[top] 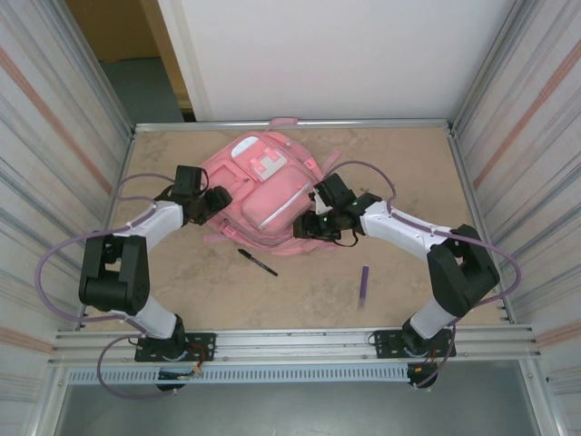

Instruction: Pack the student bag

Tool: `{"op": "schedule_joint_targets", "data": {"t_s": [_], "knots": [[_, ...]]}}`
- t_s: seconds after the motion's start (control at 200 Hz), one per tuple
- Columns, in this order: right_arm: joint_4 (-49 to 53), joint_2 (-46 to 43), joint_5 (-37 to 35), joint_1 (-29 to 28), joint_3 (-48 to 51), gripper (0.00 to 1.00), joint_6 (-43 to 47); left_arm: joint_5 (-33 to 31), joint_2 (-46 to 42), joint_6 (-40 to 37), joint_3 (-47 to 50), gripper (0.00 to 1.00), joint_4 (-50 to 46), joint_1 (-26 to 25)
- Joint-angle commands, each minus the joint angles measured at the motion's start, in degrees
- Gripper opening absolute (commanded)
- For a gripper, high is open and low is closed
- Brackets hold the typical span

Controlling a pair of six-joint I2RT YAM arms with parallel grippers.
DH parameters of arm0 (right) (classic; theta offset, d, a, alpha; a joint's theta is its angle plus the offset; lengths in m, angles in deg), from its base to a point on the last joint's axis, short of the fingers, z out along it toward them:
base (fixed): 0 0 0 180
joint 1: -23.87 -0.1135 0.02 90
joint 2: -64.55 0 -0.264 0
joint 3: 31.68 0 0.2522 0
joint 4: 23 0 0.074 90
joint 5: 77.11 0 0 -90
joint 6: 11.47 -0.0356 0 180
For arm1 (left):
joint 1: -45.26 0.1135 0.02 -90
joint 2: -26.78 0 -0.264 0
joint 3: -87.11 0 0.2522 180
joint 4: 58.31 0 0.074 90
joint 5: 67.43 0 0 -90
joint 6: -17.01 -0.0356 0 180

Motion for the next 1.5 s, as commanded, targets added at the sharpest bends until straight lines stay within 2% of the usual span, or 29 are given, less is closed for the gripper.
{"op": "schedule_joint_targets", "data": {"t_s": [0.0, 0.08, 0.17, 0.195, 0.241, 0.281, 0.331, 0.461, 0.616, 0.711, 0.912, 1.037, 1.087, 1.243, 1.338, 1.413, 1.498], "knots": [[-1.2, 0.5, -1.1, 0.1, -1.0, 0.50, -0.8, -0.1, -1.6, 2.0, 1.1, 0.64, -2.6, 0.4], [-1.4, 0.3, -1.8, 0.1, -0.9, 0.50, -0.9, 1.0, -0.7, 1.4, 0.9, 0.61, -0.8, 0.6], [-1.6, 0.6, -2.8, 0.1, -1.1, 0.50, -0.7, 5.4, 2.2, -0.2, 0.0, 0.50, 2.5, 0.9], [-1.6, 0.8, -3.3, 0.1, -1.2, 0.50, -0.6, 7.4, 3.4, -0.7, -0.7, 0.43, 2.9, 0.9], [-1.9, 1.2, -4.3, 0.2, -1.2, 0.50, -0.3, 11.7, 5.6, -1.5, -1.9, 0.25, 3.1, 1.1], [-2.7, 1.6, -5.0, 0.4, -1.0, 0.50, 0.1, 14.1, 6.5, -1.7, -2.4, 0.15, 3.1, 1.2], [-4.5, 2.6, -6.2, 0.9, -0.9, 0.50, 0.7, 14.0, 5.6, -1.8, -1.3, 0.09, 3.2, 1.2], [-9.9, 6.1, -7.7, 3.3, -1.0, 0.48, 1.4, 11.3, -2.1, -0.6, 4.6, 0.00, 3.1, 1.2], [-13.0, 13.2, -7.2, 6.2, -7.5, 0.48, 4.8, 13.5, -9.1, 2.7, 10.9, 0.00, 5.1, -0.8], [-12.5, 18.4, -6.0, 7.6, -14.3, 0.48, 6.1, 18.6, -10.0, 4.6, 13.7, 0.00, 7.5, -1.4], [-15.1, 26.0, -4.2, 9.9, -25.2, 0.47, 6.2, 19.6, -10.9, 12.0, 17.2, 0.00, 10.2, -1.5], [-12.8, 20.7, -7.0, 9.5, -23.7, 0.47, 7.8, 20.6, -10.7, 12.1, 15.4, 0.00, 7.5, -1.5], [-11.3, 17.0, -10.2, 8.2, -21.3, 0.47, 9.9, 21.0, -10.7, 11.8, 14.8, 0.00, 6.9, -1.5], [-10.0, 3.0, -20.4, 0.7, -10.1, 0.49, 18.2, 21.5, -12.4, 15.2, 15.4, 0.00, 8.2, -1.5], [-9.9, -2.4, -26.2, -4.9, -4.9, 0.51, 23.1, 22.0, -13.8, 16.0, 15.3, 0.00, 8.0, -1.5], [-5.8, -4.1, -30.4, -8.3, -4.1, 0.50, 16.8, 22.5, -14.7, 17.4, 15.0, 0.00, 7.8, -1.6], [-3.7, -3.3, -25.0, -10.6, -3.7, 0.50, 2.7, 23.8, -15.5, 17.7, 14.4, 0.00, 7.6, -1.6]]}}
